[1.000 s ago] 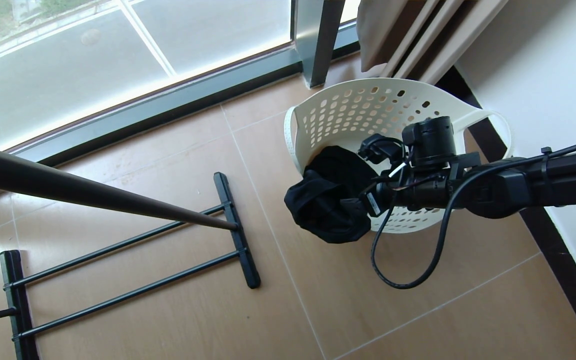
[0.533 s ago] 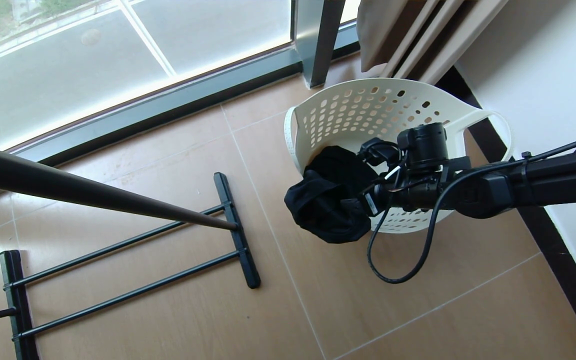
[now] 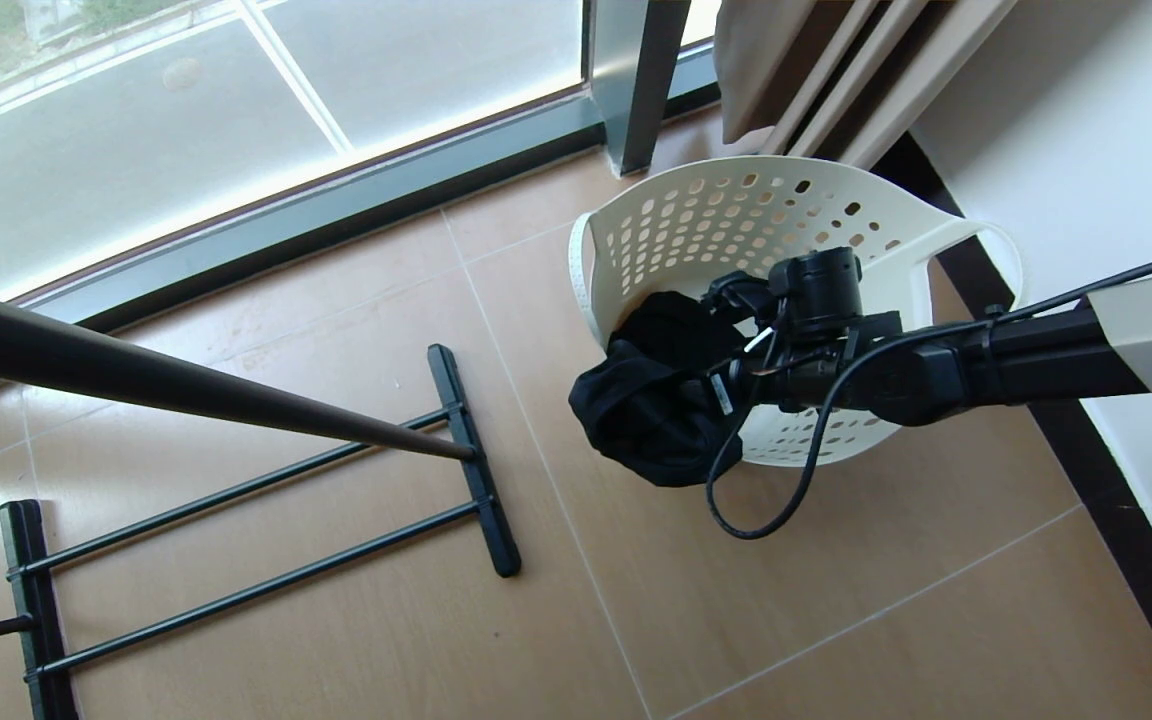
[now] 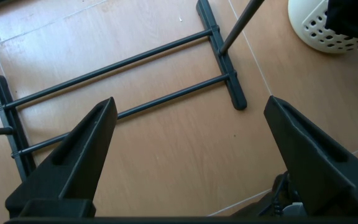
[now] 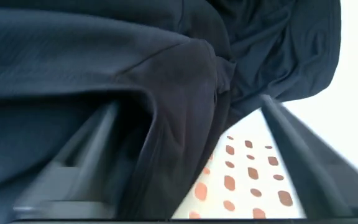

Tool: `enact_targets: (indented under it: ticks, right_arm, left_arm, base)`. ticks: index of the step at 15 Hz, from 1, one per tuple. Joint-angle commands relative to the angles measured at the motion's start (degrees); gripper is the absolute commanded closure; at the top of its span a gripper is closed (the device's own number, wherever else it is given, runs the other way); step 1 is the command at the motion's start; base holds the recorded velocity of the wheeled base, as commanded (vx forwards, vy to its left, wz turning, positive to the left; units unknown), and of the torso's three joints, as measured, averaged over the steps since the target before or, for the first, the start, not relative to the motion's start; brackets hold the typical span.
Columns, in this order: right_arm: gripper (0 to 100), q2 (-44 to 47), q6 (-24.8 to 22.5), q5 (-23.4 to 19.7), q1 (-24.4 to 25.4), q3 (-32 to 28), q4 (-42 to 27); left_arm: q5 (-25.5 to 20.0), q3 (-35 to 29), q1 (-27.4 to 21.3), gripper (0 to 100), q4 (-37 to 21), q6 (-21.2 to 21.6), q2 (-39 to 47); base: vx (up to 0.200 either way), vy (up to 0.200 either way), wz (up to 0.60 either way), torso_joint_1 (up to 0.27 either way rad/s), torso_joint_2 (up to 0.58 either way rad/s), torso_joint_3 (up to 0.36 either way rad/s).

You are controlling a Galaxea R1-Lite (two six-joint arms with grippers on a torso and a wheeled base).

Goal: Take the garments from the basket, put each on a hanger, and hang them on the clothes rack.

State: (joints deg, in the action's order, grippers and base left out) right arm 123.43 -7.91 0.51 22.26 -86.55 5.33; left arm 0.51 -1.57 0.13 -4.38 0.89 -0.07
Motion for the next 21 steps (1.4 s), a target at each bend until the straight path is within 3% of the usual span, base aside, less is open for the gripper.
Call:
enact_targets:
  ticks: [1, 4, 7, 10, 12, 14, 17, 21]
  right_arm:
    - [100, 1.9, 0.35, 0.02, -0.02, -1.51, 0.03]
    - [100, 0.5, 0.97, 0.02, 0.06, -2.57, 0.03]
    - [100, -8.21, 0.7, 0.37, -0.02, -2.22, -1.64]
    - [100, -17.87, 0.0, 1.07, 0.86, 1.65, -7.61]
    - [100, -23.94, -1.14, 1.33, 3.93, 7.01, -10.69]
    - [100, -28.24, -1.32, 3.27, 6.57, 12.37, -10.86]
    - [100, -33.87, -1.67, 9.51, 12.9, 19.93, -10.95]
    - [100, -34.92, -1.49, 15.75, 14.92, 21.78, -10.86]
  left_arm:
    - [0.02, -0.01, 0.04, 0, -0.02, -0.01, 0.07]
    - [0.02, -0.01, 0.04, 0, -0.02, -0.01, 0.07]
    - [0.02, -0.01, 0.04, 0, -0.02, -0.01, 0.07]
    - [0.02, -0.01, 0.04, 0, -0.02, -0.01, 0.07]
    - [0.02, -0.01, 0.04, 0, -0.02, -0.01, 0.07]
    - [0.02, -0.01, 0.04, 0, -0.02, -0.01, 0.07]
    - [0.02, -0.01, 0.04, 0, -0.02, -0.01, 0.07]
    - [0.02, -0.01, 0.04, 0, -0.02, -0.01, 0.07]
  base:
    - [0.0, 0.0, 0.0, 0.0, 0.0, 0.0]
    - [0.0, 0.0, 0.0, 0.0, 0.0, 0.0]
    - [0.0, 0.0, 0.0, 0.0, 0.0, 0.0]
    - [0.0, 0.0, 0.0, 0.0, 0.0, 0.0]
    - [0.0, 0.0, 0.0, 0.0, 0.0, 0.0]
    - [0.0, 0.0, 0.0, 0.0, 0.0, 0.0]
    - [0.0, 0.0, 0.0, 0.0, 0.0, 0.0]
    - [0.0, 0.0, 0.0, 0.0, 0.0, 0.0]
